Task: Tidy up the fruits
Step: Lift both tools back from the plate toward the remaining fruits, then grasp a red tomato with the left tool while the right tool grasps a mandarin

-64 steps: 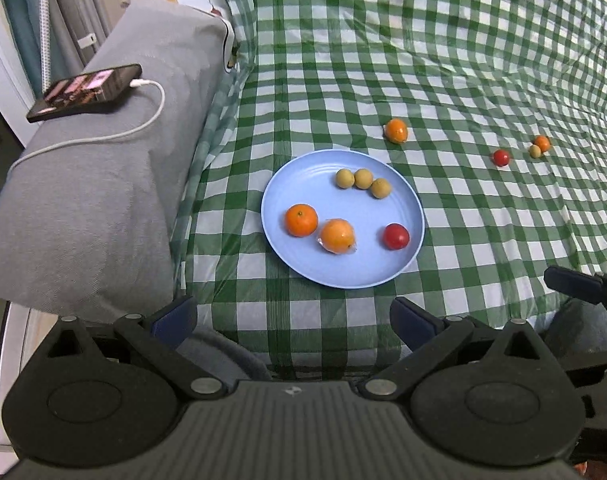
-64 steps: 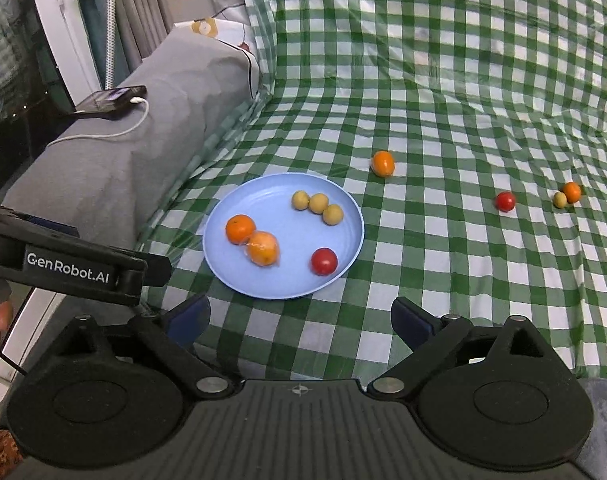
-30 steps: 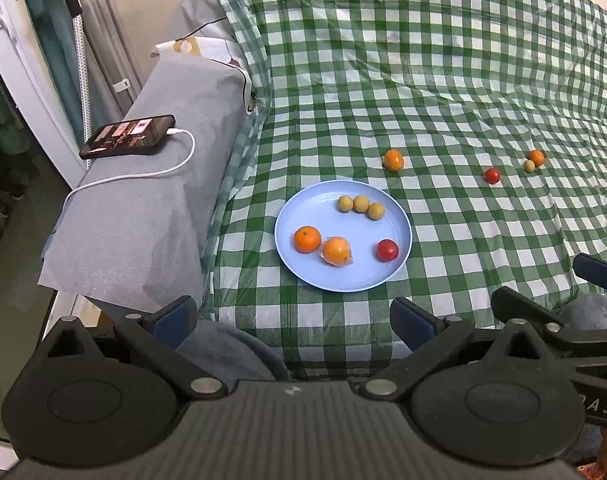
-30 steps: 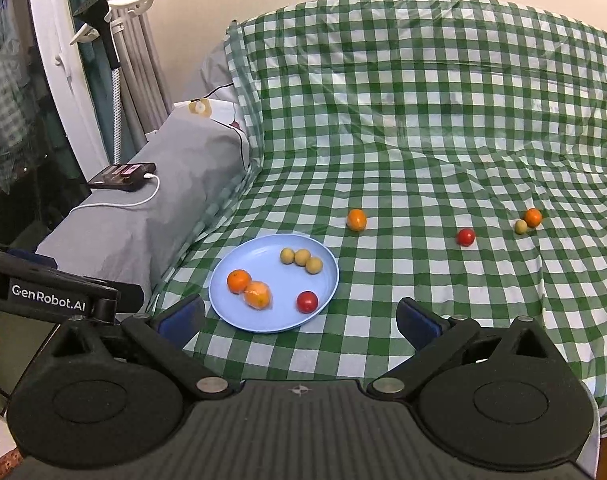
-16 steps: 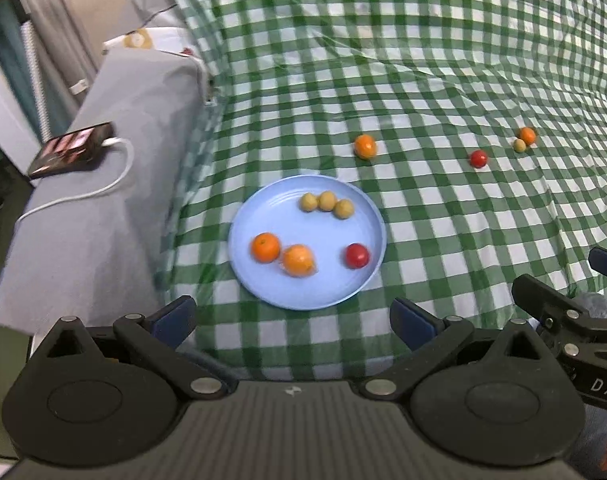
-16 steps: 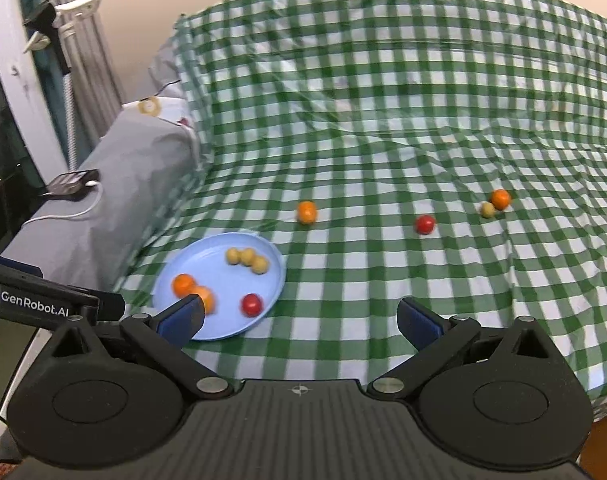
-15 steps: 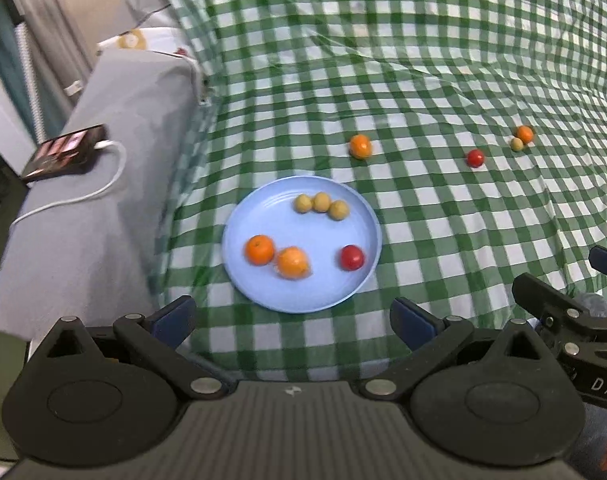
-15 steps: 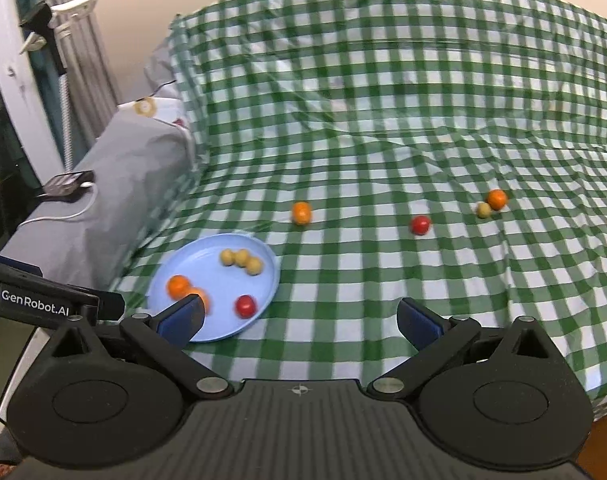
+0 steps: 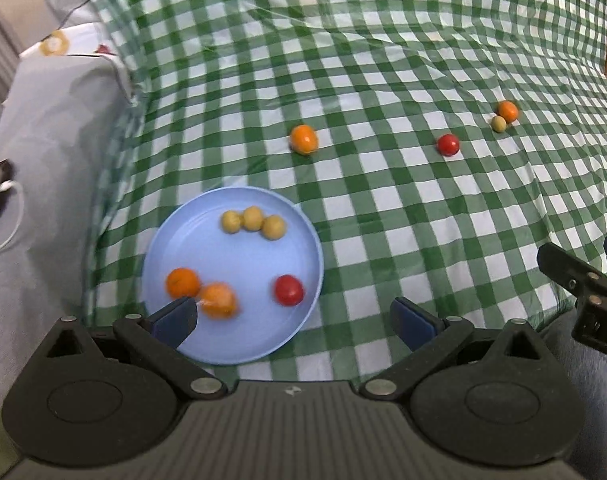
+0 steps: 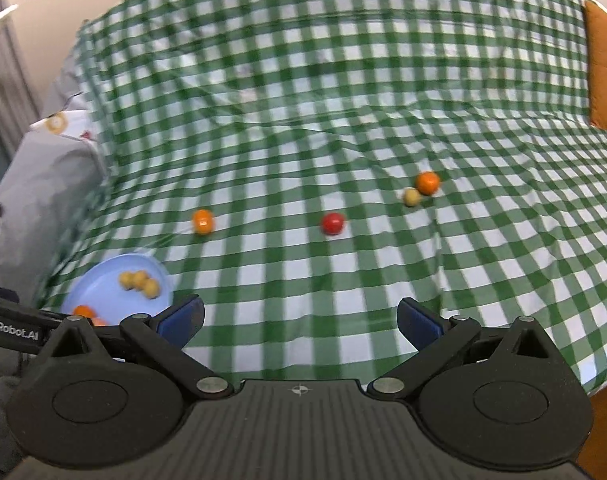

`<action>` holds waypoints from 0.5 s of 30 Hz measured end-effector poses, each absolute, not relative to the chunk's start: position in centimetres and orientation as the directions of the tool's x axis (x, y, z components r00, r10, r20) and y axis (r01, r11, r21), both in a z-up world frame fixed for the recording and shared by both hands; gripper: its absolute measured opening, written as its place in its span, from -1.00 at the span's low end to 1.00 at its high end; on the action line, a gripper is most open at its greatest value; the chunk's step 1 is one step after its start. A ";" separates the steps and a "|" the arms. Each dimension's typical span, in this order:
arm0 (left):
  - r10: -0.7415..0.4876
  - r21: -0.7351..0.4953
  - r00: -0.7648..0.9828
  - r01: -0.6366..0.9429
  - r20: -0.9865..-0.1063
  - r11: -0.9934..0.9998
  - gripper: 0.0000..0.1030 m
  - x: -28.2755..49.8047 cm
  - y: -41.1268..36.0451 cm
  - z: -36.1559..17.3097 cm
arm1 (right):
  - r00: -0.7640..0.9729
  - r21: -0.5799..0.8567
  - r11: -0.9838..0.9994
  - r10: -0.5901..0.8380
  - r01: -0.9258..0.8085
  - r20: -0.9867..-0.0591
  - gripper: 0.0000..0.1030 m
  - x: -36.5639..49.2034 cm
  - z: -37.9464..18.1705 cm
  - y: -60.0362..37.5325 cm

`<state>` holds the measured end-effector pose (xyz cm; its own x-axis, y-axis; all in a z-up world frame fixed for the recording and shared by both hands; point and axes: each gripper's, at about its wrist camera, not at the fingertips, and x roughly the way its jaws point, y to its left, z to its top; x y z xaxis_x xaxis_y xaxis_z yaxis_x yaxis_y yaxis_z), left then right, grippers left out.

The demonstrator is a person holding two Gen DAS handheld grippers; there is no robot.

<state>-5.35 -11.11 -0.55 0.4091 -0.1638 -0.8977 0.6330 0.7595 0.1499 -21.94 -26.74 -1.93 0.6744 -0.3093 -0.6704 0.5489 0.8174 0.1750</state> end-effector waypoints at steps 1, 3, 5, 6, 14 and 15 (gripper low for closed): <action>-0.163 0.149 0.404 0.638 -0.900 0.756 0.99 -5.1 -11.7 -0.9 | 0.668 0.171 0.813 -0.316 0.557 -0.673 0.98 -21.8 -2.2 -27.4; -0.160 0.149 0.396 0.644 -0.904 0.751 0.99 -4.7 -12.9 -1.4 | 0.658 0.163 0.806 -0.327 0.569 -0.678 0.98 -21.6 -2.7 -28.5; -0.157 0.150 0.390 0.649 -0.907 0.746 0.99 -4.3 -14.1 -2.0 | 0.649 0.163 0.798 -0.333 0.581 -0.684 0.98 -21.4 -3.2 -29.6; -0.155 0.152 0.388 0.652 -0.908 0.743 0.99 -4.1 -14.7 -2.3 | 0.645 0.165 0.793 -0.335 0.587 -0.687 0.98 -21.2 -3.5 -30.2; -0.144 0.159 0.369 0.676 -0.918 0.719 0.99 -2.9 -18.7 -4.3 | 0.626 0.169 0.768 -0.349 0.617 -0.698 0.98 -20.4 -5.3 -33.8; -0.142 0.161 0.368 0.679 -0.919 0.716 0.99 -2.8 -19.2 -4.6 | 0.623 0.169 0.766 -0.350 0.620 -0.699 0.98 -20.2 -5.6 -34.2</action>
<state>-2.79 -19.20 -4.58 0.3678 -0.1419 -0.9190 0.6791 0.7161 0.1612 -20.24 -34.24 -5.56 0.6231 -0.3503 -0.6993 0.6201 0.7662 0.1687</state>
